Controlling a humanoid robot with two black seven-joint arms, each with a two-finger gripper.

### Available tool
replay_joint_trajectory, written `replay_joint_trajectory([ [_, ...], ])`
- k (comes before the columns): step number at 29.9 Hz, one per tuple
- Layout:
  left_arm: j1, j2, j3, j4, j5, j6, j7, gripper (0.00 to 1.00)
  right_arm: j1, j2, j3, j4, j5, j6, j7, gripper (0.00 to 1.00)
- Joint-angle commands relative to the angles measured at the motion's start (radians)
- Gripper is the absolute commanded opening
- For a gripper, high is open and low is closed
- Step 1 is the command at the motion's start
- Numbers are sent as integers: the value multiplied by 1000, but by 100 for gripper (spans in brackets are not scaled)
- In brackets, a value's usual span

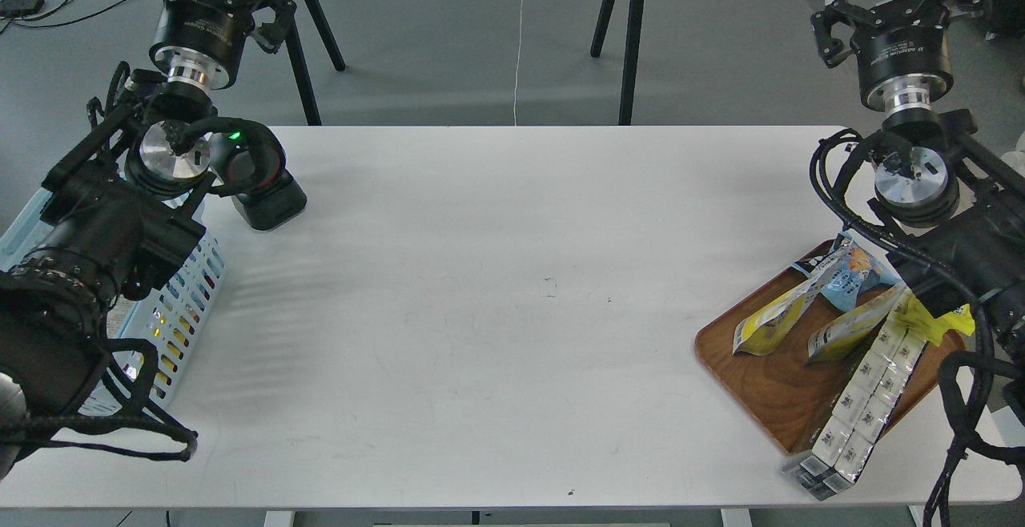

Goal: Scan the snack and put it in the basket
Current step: 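Move the right gripper toward the snack packets on the wooden tray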

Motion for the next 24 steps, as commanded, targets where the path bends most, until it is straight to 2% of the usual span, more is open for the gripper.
replay_joint_trajectory([
  [1,-1,3,11,0,1,0,4,99,-2,-18,0,0,0,66,0,99],
  [7,-5,8,11,0,3,0,-3,100,-2,-82,-39,50,-8,69,0,99],
  [11,-7,20,16,-5,5,0,5,100,55,-198,-182,126,-76,69,0,99],
  [20,-2,28,71,-12,11,0,1,100,285,-346,-499,302,-323,69,0,99],
  [24,5,68,80,-87,9,0,-3,100,411,-376,-671,391,-348,69,0,99],
])
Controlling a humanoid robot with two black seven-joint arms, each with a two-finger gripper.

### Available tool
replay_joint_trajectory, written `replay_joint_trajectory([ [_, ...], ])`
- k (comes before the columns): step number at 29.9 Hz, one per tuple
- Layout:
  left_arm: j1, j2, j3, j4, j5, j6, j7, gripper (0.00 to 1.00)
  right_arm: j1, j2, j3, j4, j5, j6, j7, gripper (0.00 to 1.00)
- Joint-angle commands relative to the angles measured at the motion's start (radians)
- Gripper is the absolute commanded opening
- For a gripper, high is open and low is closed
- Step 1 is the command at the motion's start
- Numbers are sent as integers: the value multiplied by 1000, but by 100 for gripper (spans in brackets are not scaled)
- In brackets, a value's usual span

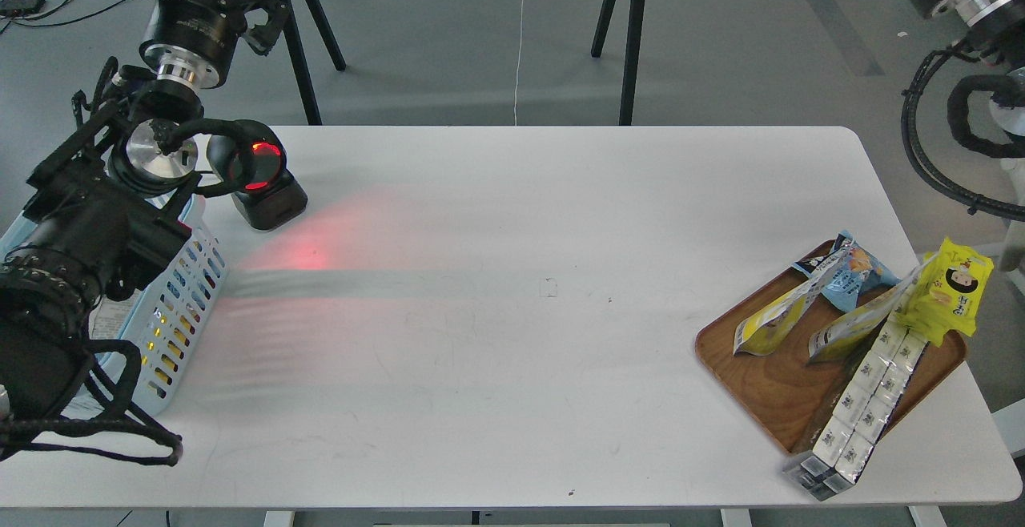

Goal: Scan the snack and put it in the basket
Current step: 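Move the right gripper toward the snack packets on the wooden tray, then lower the right gripper and grasp the yellow snack pouch on the tray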

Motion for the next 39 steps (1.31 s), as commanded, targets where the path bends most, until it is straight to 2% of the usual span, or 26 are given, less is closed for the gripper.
replay_joint_trajectory([
  [1,7,48,5,-76,-1,0,-6,100,109,-28,-158,91,-33,0,0,99],
  [10,7,77,8,-107,1,0,-7,100,434,-57,-542,313,-426,-67,0,96],
  [15,10,77,6,-107,1,0,-10,100,597,-43,-772,470,-747,-206,0,96],
  [17,10,79,5,-107,-1,0,-10,100,652,-25,-855,516,-810,-260,0,96],
  [21,12,83,3,-107,-1,0,-10,100,739,-11,-980,657,-997,-282,0,97],
  [29,20,83,-3,-107,-1,0,-12,100,792,-14,-1100,791,-1373,-308,0,97],
  [34,20,83,-3,-105,-1,0,-12,100,784,-5,-1182,798,-1528,-366,0,96],
  [39,20,89,-2,-97,-1,0,-10,100,758,-6,-1260,834,-1674,-382,0,96],
])
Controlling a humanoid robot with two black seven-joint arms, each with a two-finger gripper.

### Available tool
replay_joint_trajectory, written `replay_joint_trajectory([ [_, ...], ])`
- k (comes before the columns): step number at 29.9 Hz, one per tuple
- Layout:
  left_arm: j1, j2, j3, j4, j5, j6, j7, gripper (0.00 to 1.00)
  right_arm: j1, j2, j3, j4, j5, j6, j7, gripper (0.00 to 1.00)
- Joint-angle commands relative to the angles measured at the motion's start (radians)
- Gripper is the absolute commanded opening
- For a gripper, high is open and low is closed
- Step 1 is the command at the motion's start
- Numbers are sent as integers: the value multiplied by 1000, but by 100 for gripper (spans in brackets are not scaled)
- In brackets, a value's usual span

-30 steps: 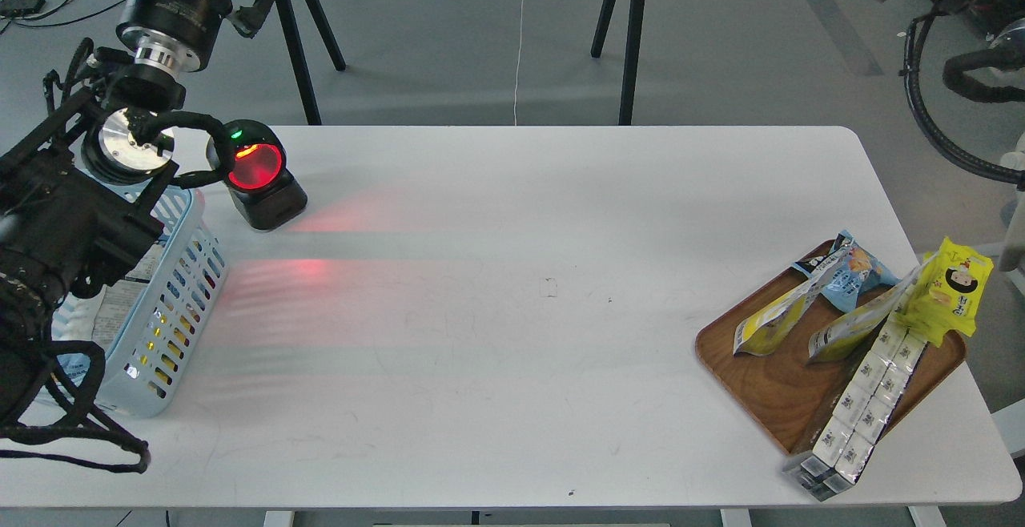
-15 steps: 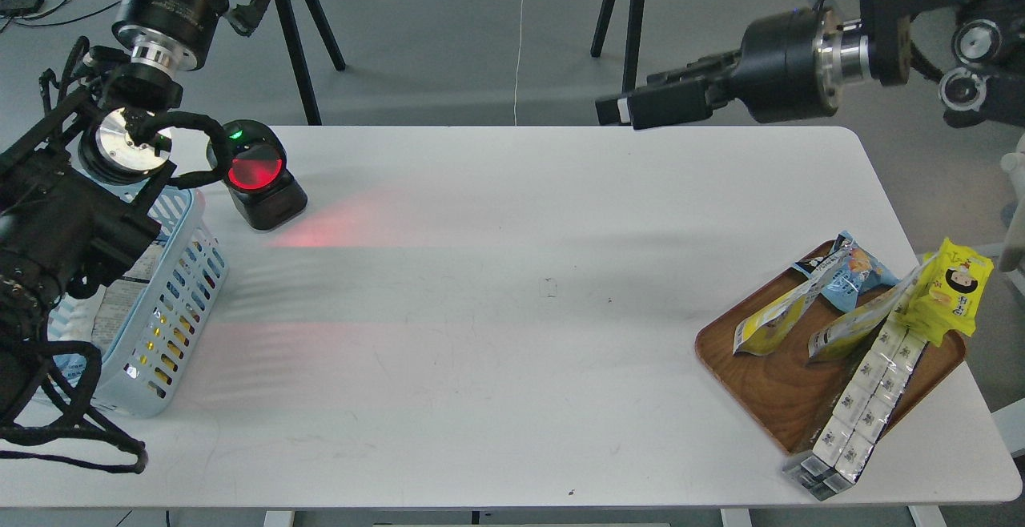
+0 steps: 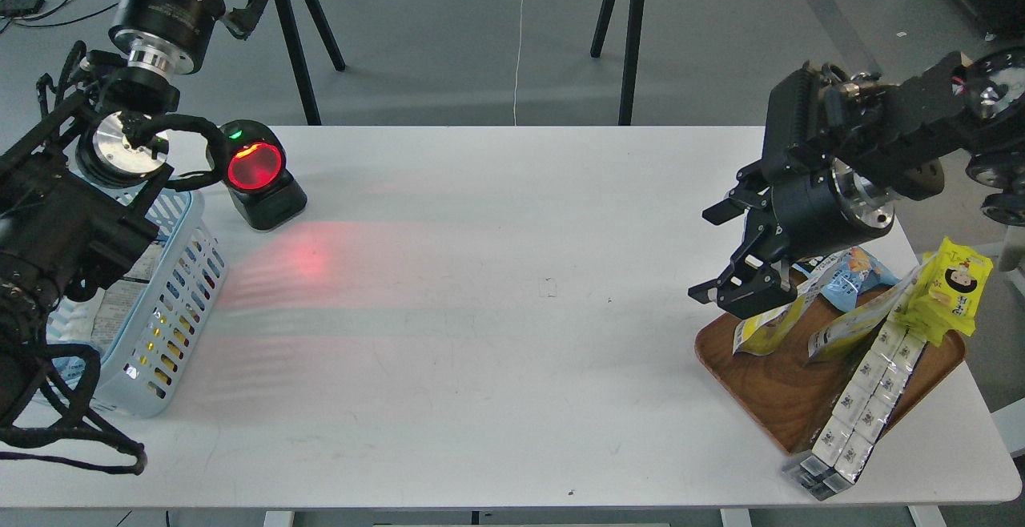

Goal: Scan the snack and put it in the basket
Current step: 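Lower the right gripper and grasp the yellow snack pouch on the tray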

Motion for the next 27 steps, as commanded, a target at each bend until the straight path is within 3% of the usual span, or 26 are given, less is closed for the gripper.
replay_joint_trajectory([
  [1,2,5,2,4,2,0,2,100,-27,-3,-58,20,-101,-10,0,96],
  [7,3,8,0,5,2,0,0,100,-93,-4,-70,-7,-220,-42,0,96],
  [20,6,8,3,5,2,0,0,100,-193,63,-57,-253,-218,-59,0,92],
  [27,6,6,2,19,2,0,0,100,-239,71,-54,-309,-218,-62,0,75],
])
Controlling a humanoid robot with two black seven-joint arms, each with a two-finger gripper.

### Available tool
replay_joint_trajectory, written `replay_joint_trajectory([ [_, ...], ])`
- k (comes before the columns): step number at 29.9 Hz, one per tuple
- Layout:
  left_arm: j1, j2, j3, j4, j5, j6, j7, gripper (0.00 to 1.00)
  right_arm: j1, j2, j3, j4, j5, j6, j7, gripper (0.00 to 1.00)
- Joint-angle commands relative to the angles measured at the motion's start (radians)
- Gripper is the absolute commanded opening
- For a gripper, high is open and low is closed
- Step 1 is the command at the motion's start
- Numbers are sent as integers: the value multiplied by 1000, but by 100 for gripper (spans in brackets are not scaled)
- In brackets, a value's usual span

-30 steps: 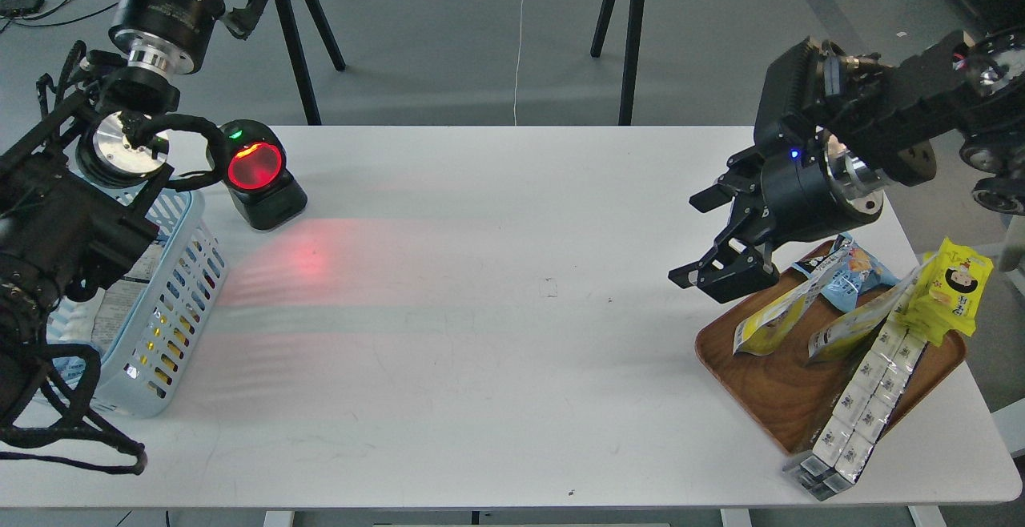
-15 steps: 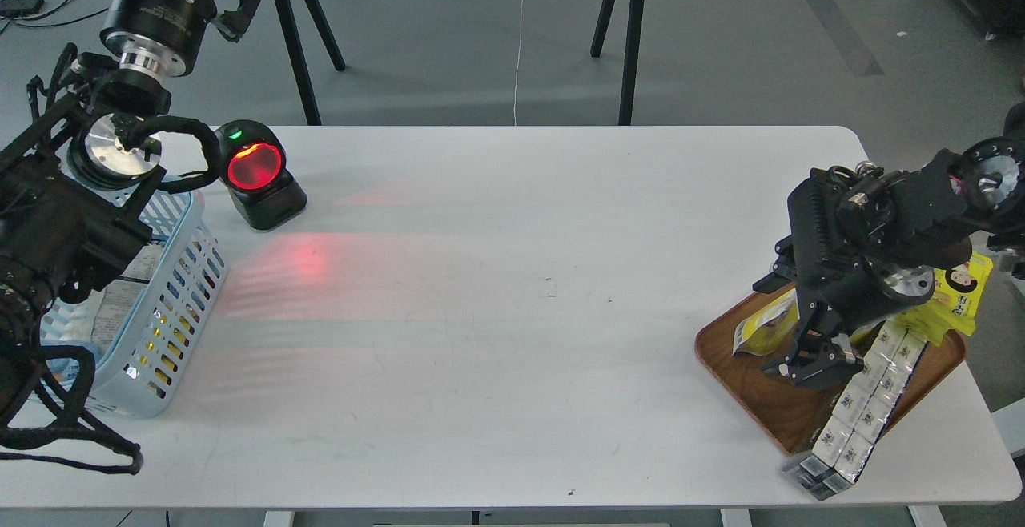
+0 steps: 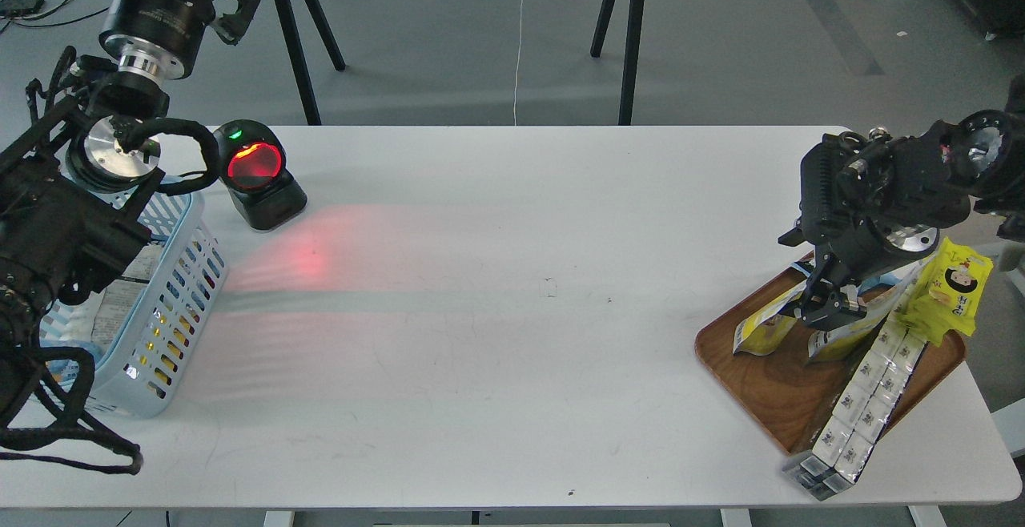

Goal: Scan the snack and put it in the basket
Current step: 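Lower the right gripper and grasp the yellow snack pouch on the tray, then lift the yellow pouch and carry it to the table center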

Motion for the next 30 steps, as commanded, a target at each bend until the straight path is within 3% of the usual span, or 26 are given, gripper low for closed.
replay_joint_trajectory([
  [1,0,-1,-1,3,-2,0,0,100,-16,4,1,-14,0,-1,0,72],
  [6,0,-1,-1,4,0,0,0,100,-18,5,1,-20,0,-1,0,57],
  [12,-2,0,-1,4,0,0,0,100,-9,5,1,-17,0,-1,0,21],
  [17,-2,0,-1,7,0,0,0,100,-2,7,1,-17,-5,-1,0,2],
  [30,-3,9,-2,12,-2,0,0,100,97,-12,122,-11,8,10,0,0],
])
